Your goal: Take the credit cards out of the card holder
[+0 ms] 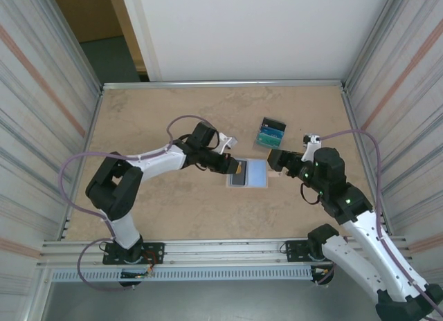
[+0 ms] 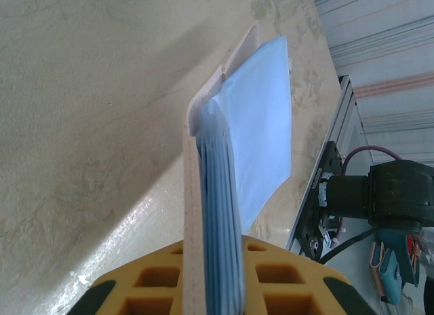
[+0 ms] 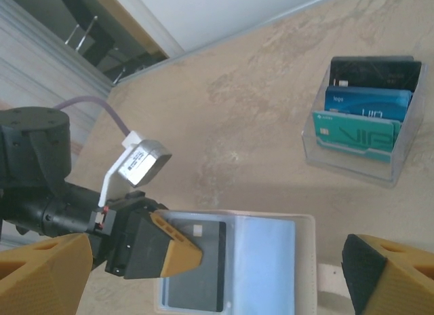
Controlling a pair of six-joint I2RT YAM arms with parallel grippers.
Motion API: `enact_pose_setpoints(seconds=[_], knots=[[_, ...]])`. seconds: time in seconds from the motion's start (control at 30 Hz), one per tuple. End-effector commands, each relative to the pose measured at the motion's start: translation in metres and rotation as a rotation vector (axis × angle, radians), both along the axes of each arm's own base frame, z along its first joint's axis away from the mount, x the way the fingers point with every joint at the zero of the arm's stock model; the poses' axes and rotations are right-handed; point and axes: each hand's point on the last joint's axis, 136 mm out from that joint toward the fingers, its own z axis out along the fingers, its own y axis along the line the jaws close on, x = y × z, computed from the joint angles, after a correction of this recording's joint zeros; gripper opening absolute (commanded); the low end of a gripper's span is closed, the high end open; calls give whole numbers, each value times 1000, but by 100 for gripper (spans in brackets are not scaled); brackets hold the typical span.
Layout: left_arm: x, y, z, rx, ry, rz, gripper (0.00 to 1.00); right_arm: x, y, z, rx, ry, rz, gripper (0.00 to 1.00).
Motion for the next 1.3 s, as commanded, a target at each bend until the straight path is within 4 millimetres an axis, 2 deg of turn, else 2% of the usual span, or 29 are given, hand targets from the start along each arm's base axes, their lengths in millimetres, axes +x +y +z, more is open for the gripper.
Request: enact_pose_setpoints(seconds=[0.0,0.27,0.57,0.9,1.13,1.27], knots=[[-4,-3,-6,-28,38,-25,0,3,8,2,54,3,11,95],[1,-6,-28,-24,88,-17,0,10,16,-8,56,51,28,95],[9,-4,-43,-16,141,2,1,16,19,-22,51,112,16,95],[28,8,-64,55,135,26,21,24,30,-31,41,163,47,89],[39,25,-65,105,107,58,50,27,31,-38,46,189,34,87],[45,36,-64,159,73,85,56,27,31,-43,49,211,25,85]])
